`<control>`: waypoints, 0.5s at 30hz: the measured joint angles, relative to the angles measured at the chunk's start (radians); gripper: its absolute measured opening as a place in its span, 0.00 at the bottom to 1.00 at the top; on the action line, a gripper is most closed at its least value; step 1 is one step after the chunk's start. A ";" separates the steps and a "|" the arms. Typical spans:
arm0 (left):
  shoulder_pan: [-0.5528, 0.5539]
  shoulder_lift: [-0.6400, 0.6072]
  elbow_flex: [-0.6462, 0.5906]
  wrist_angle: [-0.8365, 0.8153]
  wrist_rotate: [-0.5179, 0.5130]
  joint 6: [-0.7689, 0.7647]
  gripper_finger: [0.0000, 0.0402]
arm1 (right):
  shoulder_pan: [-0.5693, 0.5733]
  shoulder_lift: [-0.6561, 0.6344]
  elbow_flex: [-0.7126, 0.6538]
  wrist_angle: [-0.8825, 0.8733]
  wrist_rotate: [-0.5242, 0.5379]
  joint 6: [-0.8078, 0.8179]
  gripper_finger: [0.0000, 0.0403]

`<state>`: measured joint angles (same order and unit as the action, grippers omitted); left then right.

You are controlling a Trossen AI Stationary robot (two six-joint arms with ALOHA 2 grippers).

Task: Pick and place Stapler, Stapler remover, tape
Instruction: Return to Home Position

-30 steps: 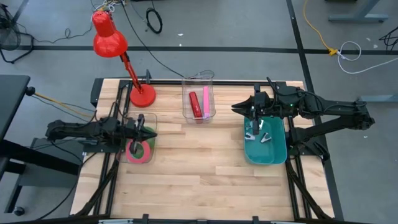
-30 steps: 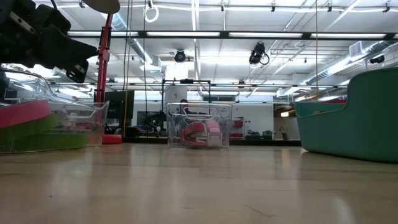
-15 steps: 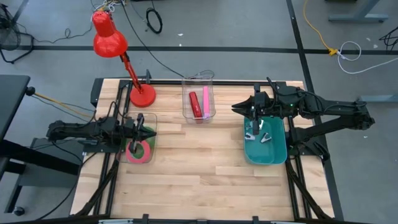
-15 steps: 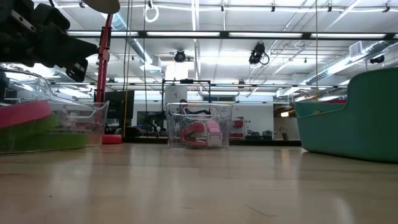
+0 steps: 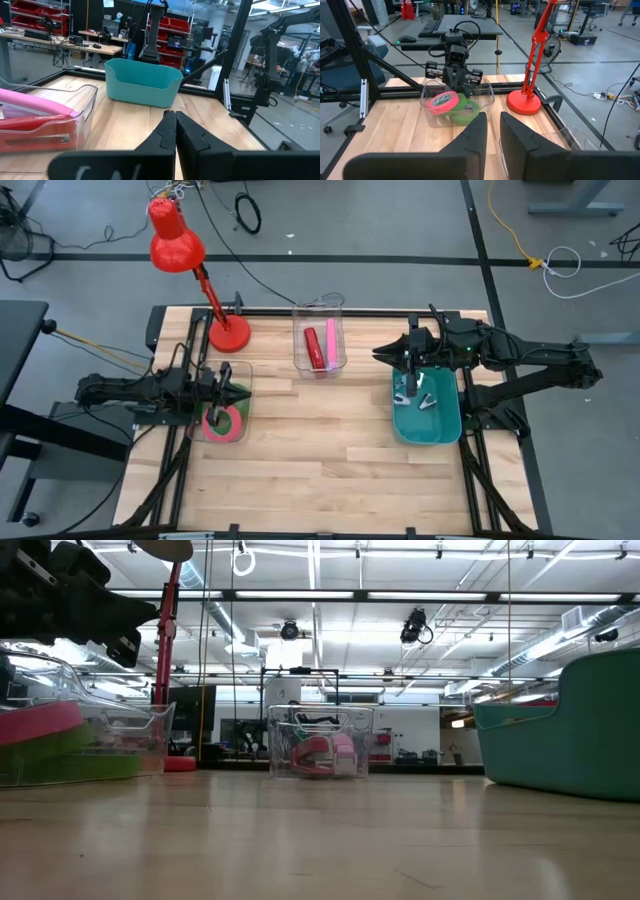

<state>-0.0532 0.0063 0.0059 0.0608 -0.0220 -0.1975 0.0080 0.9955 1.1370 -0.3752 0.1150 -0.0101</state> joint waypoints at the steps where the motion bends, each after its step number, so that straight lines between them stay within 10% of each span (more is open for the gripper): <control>1: 0.000 0.000 0.000 0.000 0.000 0.000 0.01 | 0.000 0.000 0.000 0.000 0.000 0.000 0.14; 15: 0.000 0.000 0.000 0.006 0.000 0.000 0.01 | 0.000 0.000 0.000 0.000 0.000 0.000 0.14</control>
<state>-0.0532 0.0063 0.0059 0.0666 -0.0219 -0.1970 0.0082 0.9955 1.1370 -0.3752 0.1150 -0.0101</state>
